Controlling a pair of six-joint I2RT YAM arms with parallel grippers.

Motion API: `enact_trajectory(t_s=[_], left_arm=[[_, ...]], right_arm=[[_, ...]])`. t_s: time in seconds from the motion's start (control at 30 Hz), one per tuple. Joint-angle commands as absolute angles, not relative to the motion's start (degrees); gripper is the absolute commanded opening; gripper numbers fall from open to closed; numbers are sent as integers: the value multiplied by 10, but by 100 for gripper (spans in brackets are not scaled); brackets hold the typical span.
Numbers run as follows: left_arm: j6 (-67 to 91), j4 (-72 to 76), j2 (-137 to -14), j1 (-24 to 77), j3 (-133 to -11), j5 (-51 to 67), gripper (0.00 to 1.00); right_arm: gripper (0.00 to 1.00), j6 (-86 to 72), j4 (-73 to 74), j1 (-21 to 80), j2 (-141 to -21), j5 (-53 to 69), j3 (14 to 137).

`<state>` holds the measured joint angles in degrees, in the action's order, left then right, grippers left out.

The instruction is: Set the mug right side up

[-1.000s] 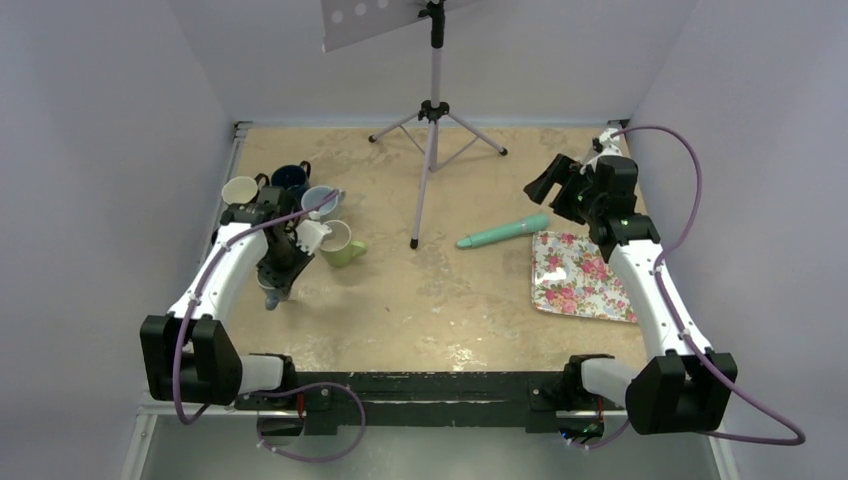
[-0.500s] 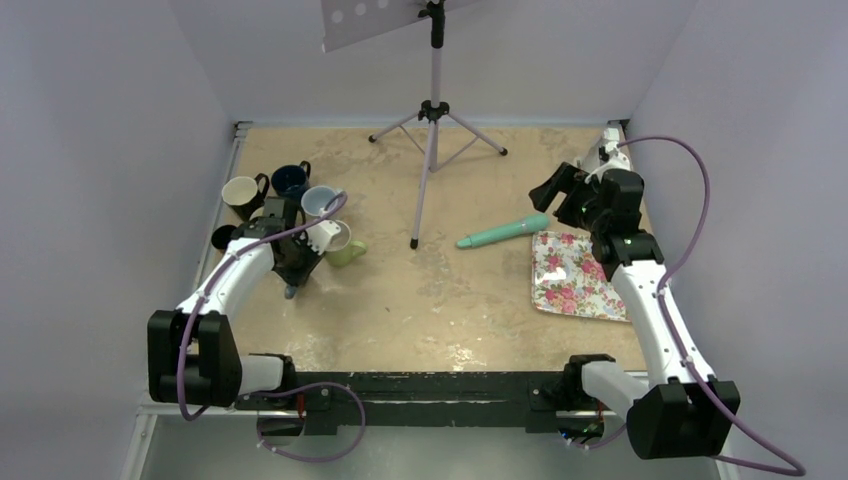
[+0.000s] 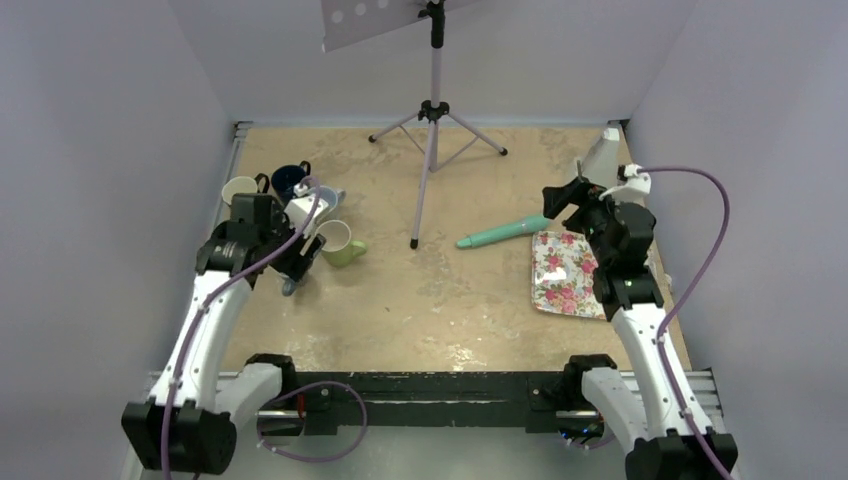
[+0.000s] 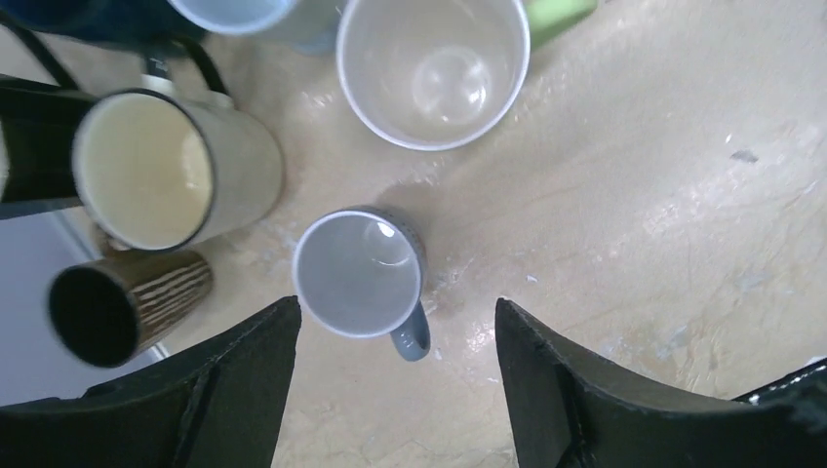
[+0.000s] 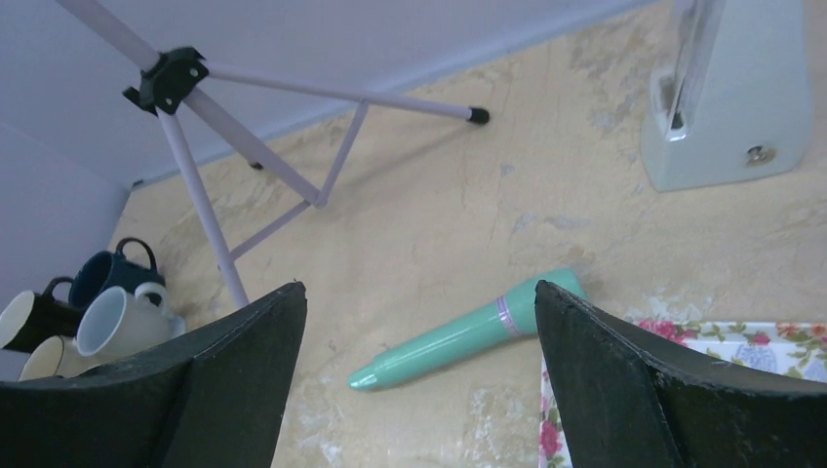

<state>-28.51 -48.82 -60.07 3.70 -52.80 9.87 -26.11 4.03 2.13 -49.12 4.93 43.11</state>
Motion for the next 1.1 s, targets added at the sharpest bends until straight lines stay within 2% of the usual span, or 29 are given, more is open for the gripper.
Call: enact_trajectory(t_s=[0.0,0.1,0.17,0.2,0.23,0.33,0.47,0.63,0.87,1.07], left_arm=[[-231,-497,-485,32,-558,120,77],[-212,-402,-350,33,-482,123,81],[-188,-322,-244,33,-409,108,90],[-176,-288,-207,33,-370,96,98],[-164,-264,-176,33,-336,86,100],[-121,-247,-126,33,-271,54,100],[-83,-183,-139,33,-247,-33,100],[-37,-130,-239,33,-238,-116,95],[-35,-80,-226,33,-196,-69,94],[-15,-86,-236,33,-202,-83,94]], right_arm=[[91,-243,-127,21,-421,-31,345],[91,-212,-237,21,-369,-60,261],[92,-178,-306,21,-333,-66,203],[96,-164,-344,21,-311,-67,168],[98,-145,-365,21,-298,-71,145],[98,-99,-386,21,-276,-87,104],[98,-59,-373,21,-274,-112,85],[98,-51,-381,21,-292,-118,82],[98,-47,-350,21,-292,-123,95],[98,-52,-341,21,-291,-121,97]])
